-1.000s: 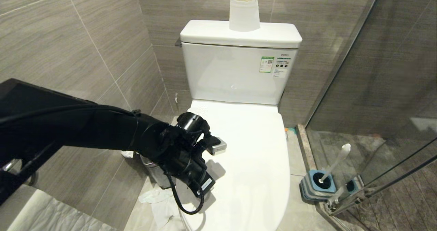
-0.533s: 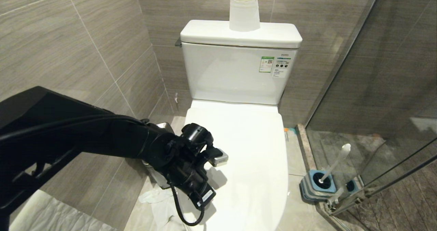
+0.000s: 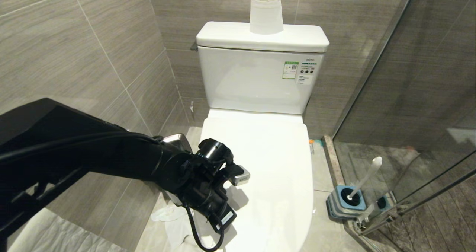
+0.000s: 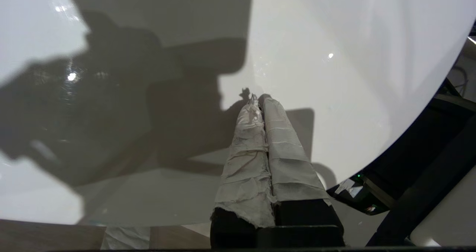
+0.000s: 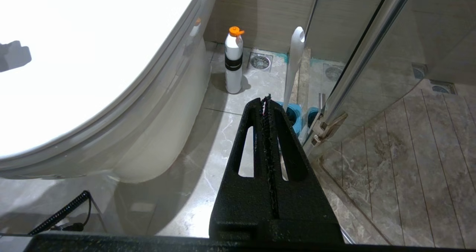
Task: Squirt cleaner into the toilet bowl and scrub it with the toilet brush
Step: Close the toilet lid
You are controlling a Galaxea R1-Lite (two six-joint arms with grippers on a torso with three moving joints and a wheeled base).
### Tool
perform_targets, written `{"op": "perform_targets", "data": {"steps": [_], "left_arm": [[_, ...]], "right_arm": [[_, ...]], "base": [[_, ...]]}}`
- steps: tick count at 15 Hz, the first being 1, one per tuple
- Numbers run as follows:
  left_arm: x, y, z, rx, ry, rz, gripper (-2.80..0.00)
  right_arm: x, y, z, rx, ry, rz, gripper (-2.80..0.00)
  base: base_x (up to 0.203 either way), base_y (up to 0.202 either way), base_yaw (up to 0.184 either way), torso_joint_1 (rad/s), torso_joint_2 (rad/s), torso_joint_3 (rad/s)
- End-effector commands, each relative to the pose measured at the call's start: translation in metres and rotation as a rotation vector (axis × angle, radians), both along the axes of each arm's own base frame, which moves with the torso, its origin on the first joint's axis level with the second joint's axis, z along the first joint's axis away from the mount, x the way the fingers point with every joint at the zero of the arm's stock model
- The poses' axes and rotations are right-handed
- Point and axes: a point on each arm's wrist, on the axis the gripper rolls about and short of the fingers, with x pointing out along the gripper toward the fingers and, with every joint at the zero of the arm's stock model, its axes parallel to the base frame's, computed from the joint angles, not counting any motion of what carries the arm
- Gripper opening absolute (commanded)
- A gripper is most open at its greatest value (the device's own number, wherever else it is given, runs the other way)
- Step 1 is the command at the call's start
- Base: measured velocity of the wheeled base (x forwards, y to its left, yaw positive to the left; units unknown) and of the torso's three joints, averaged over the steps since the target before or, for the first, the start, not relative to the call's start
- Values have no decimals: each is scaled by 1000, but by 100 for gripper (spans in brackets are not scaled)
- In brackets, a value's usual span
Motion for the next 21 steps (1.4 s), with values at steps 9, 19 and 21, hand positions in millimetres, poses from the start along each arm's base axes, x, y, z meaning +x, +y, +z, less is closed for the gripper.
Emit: {"op": "perform_targets", "data": {"steps": [9,19,21], "left_arm": [[-17,-15,-12,-11,-4,-35,-280],[-47,20,102,-251,-295,-5,-280],[-66,36,139,-336,-373,9,-280]], "right_arm": [[0,0,0,0,1,1,-280],[0,0,0,0,1,1,-280],[0,0,0,0,1,1,-280]], "base": [[0,0,0,0,0,0],[0,0,0,0,0,0],[0,0,0,0,0,0]]}}
